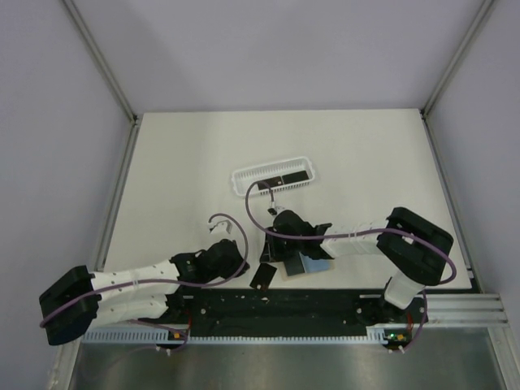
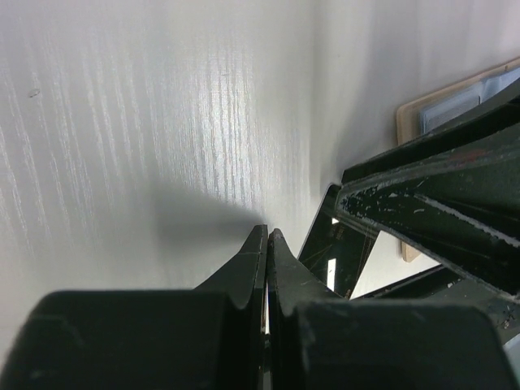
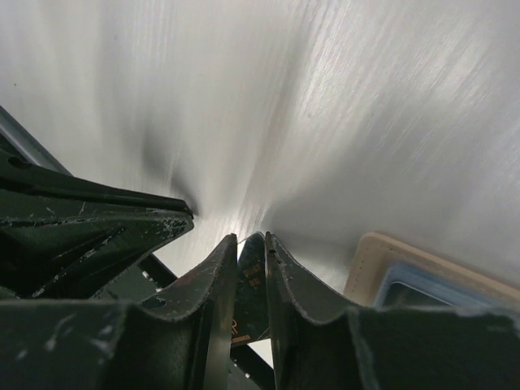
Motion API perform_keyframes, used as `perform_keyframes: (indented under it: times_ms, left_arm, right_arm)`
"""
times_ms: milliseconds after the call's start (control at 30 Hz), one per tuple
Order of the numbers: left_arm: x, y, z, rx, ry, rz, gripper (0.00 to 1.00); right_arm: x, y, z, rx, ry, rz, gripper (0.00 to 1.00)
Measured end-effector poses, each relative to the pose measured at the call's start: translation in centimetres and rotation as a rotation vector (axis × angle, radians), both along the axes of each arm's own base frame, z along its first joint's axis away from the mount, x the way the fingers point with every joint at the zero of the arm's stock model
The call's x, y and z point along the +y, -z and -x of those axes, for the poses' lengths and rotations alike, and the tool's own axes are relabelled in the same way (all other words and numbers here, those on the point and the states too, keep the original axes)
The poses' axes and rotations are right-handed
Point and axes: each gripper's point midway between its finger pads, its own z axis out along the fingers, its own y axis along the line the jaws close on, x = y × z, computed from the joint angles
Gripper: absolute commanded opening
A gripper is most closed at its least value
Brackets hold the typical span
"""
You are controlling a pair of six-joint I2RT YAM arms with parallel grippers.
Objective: Put the credit cards into the card holder
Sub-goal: Move the credit card to the corner of the board.
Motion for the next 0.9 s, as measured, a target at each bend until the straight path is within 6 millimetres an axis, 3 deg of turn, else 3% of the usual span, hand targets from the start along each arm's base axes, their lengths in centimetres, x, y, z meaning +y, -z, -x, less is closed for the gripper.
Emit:
perform_keyframes:
  times_ms: [267,400,567,700,800,900]
  left_arm:
    - [0.0,0.0,0.0,-0.002,-0.002,-0.003,0.00]
    - [0.0,0.0,0.0,-0.004,-0.001,-0.004,0.00]
    - [0.0,0.0,-0.1,-0.006,0.003,-0.016,0.00]
    - [-0.1,0.0,-0.2,-0.010,0.016,-0.030,0.00]
    - [-0.2,0.0,-0.3,-0.016,0.024,-0.032,0.00]
    - [-0.4,-0.1,-0.3,-0.023,0.036,-0.035,0.00]
  right_arm:
    - [0.4,0.0,1.0,0.017,-0.020,-0.014,0.22]
    - [0.4,-0.2,1.0,0.005,-0.013,-0.036,0.29]
    - [-2.4,-0.7,1.6,-0.052,0.040,-0.015,0.35]
    - [-3.7,-2.3,3.4,-0.078,0.070,-0.016,0.38]
    - [-3.4,-4.1,5.5,-0.062,0.073,-0.058,0.38]
    - [-3.3,-4.6,7.6,-0.015,0.083,-0.086,0.38]
